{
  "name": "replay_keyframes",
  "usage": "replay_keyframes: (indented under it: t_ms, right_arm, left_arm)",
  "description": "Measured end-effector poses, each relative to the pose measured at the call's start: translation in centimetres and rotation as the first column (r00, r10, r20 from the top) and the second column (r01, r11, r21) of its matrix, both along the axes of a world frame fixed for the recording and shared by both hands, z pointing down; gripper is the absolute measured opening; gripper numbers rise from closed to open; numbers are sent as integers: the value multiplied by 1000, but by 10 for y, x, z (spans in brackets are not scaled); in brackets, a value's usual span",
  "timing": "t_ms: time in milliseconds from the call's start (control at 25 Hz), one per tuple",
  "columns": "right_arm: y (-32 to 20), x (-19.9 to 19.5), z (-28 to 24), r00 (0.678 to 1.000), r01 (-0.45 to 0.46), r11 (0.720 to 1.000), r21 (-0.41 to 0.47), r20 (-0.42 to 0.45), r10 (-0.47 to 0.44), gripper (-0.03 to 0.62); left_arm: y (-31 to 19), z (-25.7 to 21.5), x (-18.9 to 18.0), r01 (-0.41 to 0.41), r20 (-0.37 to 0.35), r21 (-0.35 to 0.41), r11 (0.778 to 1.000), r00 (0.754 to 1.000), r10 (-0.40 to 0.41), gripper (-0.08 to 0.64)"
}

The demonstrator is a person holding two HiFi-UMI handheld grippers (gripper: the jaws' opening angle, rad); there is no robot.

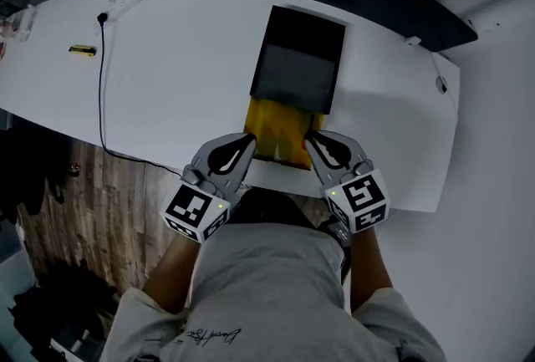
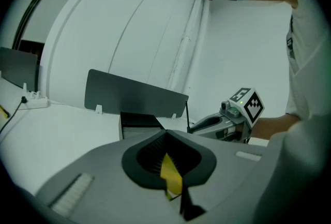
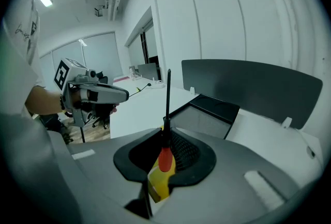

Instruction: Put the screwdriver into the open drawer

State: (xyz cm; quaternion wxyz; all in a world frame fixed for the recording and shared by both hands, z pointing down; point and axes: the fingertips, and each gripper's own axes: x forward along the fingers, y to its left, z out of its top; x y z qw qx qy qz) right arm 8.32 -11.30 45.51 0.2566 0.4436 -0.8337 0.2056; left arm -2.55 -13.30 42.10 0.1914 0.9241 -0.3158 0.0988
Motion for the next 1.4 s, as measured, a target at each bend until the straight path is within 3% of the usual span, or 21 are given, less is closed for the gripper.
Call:
replay_keyframes:
  t_ms: [360, 1400]
  right_arm:
    - [0, 6, 29, 1000, -9, 999, -48, 14, 10, 71]
    - [10, -3, 88, 992, 86, 976, -199, -74, -102, 71]
  left_arm:
    - [2, 23, 1, 5, 10, -44, 999, 1000, -5, 0]
    - [-3, 72, -10, 51, 11, -133, 990, 999, -50, 0]
